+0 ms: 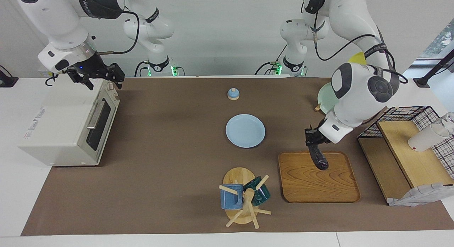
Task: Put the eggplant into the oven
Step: 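Carry the eggplant with the left gripper over the blue plate, then release the eggplant onto the plate and withdraw the left gripper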
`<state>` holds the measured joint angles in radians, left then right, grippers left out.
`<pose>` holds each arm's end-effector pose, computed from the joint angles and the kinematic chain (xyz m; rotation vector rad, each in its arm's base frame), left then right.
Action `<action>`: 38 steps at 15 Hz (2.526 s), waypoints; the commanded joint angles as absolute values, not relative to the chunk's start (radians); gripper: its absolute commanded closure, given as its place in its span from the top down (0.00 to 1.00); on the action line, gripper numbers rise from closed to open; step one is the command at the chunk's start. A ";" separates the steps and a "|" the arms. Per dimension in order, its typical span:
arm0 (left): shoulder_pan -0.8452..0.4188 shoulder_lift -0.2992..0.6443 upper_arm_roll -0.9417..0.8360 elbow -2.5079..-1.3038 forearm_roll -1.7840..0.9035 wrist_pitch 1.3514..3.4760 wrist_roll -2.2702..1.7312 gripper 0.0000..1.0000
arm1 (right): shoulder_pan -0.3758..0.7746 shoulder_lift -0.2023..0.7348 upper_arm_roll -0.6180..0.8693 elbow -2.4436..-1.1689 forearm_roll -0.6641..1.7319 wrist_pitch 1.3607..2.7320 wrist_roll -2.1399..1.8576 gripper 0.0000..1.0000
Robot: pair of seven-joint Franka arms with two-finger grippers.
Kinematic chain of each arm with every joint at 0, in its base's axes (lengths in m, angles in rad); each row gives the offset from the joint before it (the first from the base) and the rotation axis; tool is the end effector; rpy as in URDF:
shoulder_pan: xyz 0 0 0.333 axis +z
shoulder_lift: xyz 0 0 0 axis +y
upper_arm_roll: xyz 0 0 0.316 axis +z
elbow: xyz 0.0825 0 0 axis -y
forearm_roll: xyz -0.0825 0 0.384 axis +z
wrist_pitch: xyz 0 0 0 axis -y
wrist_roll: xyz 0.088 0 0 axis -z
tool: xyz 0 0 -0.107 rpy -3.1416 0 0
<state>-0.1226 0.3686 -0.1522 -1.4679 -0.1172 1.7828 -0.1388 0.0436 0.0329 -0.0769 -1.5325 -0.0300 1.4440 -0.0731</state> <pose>0.6409 -0.1765 0.4688 2.9803 -0.1487 -0.1246 0.5504 -0.0211 0.6139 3.1092 0.0586 -0.1913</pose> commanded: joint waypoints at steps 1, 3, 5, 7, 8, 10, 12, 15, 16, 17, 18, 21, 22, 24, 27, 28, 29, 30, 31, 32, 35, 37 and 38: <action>-0.214 0.314 -0.140 -1.537 -0.143 1.789 -0.211 0.00 | 0.035 0.023 -0.075 -1.539 -0.003 1.422 -0.061 1.00; -0.285 0.295 -0.138 -1.584 -0.144 1.831 -0.285 0.00 | 0.035 0.023 -0.075 -1.539 -0.003 1.422 -0.061 1.00; -0.343 0.234 -0.140 -1.745 -0.152 1.978 -0.322 0.00 | 0.035 0.023 -0.075 -1.539 -0.003 1.422 -0.061 1.00; -0.408 0.175 -0.140 -1.921 -0.155 2.147 -0.356 0.00 | 0.035 0.023 -0.075 -1.539 -0.003 1.422 -0.061 1.00; -0.446 0.176 -0.138 -1.957 -0.155 2.198 -0.382 0.00 | 0.035 0.023 -0.075 -1.539 -0.003 1.422 -0.061 1.00; -0.471 0.204 -0.138 -1.971 -0.155 2.223 -0.391 0.00 | 0.035 0.023 -0.075 -1.539 -0.003 1.422 -0.061 1.00; -0.477 0.218 -0.138 -1.988 -0.155 2.246 -0.391 0.00 | 0.035 0.023 -0.075 -1.539 -0.003 1.422 -0.061 1.00; -0.503 0.216 -0.137 -2.051 -0.155 2.325 -0.400 0.00 | 0.035 0.023 -0.075 -1.539 -0.003 1.422 -0.061 1.00; -0.503 0.218 -0.137 -2.051 -0.155 2.327 -0.403 0.00 | 0.035 0.023 -0.075 -1.539 -0.003 1.422 -0.061 1.00; -0.503 0.219 -0.137 -2.051 -0.155 2.330 -0.403 0.00 | 0.035 0.023 -0.075 -1.539 -0.003 1.422 -0.061 1.00; -0.502 0.219 -0.137 -2.051 -0.155 2.332 -0.402 0.00 | 0.035 0.023 -0.075 -1.539 -0.003 1.422 -0.061 1.00; -0.502 0.222 -0.133 -2.042 -0.152 2.316 -0.403 1.00 | 0.035 0.020 -0.075 -1.542 -0.003 1.411 -0.084 1.00; -0.493 0.213 -0.133 -2.039 -0.152 2.312 -0.400 1.00 | 0.034 0.014 -0.075 -1.563 -0.003 1.413 -0.121 1.00; -0.473 0.193 -0.118 -1.998 -0.152 2.242 -0.394 1.00 | 0.031 0.011 -0.086 -1.572 -0.005 1.422 -0.181 0.53; -0.356 0.180 -0.118 -1.854 -0.150 2.053 -0.353 1.00 | 0.017 0.008 -0.087 -1.585 -0.005 1.466 -0.239 0.00; -0.307 0.179 -0.118 -1.786 -0.149 1.978 -0.322 1.00 | 0.020 0.005 -0.086 -1.598 -0.008 1.483 -0.254 0.00; -0.261 0.179 -0.118 -1.726 -0.149 1.912 -0.286 1.00 | 0.023 -0.008 -0.086 -1.624 -0.021 1.499 -0.253 0.00; -0.217 0.179 -0.118 -1.685 -0.144 1.863 -0.247 1.00 | 0.023 -0.027 -0.087 -1.675 -0.025 1.537 -0.247 0.00; -0.180 0.178 -0.117 -1.649 -0.135 1.812 -0.204 1.00 | 0.018 -0.058 -0.087 -1.745 -0.041 1.608 -0.236 0.00; -0.146 0.176 -0.115 -1.623 -0.121 1.778 -0.168 1.00 | 0.015 -0.078 -0.087 -1.803 -0.055 1.677 -0.220 0.00; -0.071 0.121 -0.114 -1.608 -0.080 1.729 -0.149 1.00 | 0.029 -0.112 -0.084 -1.888 -0.173 1.746 -0.186 0.00; -0.049 0.082 -0.112 -1.609 -0.078 1.685 -0.149 1.00 | 0.022 -0.121 -0.084 -1.928 -0.178 1.788 -0.111 0.00; -0.049 0.060 -0.112 -1.615 -0.077 1.663 -0.149 1.00 | 0.021 -0.132 -0.084 -1.942 -0.179 1.795 -0.107 0.00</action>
<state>-0.0570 0.1147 -0.1041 -1.6018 -0.0980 1.7177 -0.1522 0.0231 -0.0773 -0.0872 -1.8675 -0.1589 1.7534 -0.1507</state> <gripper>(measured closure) 0.000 0.991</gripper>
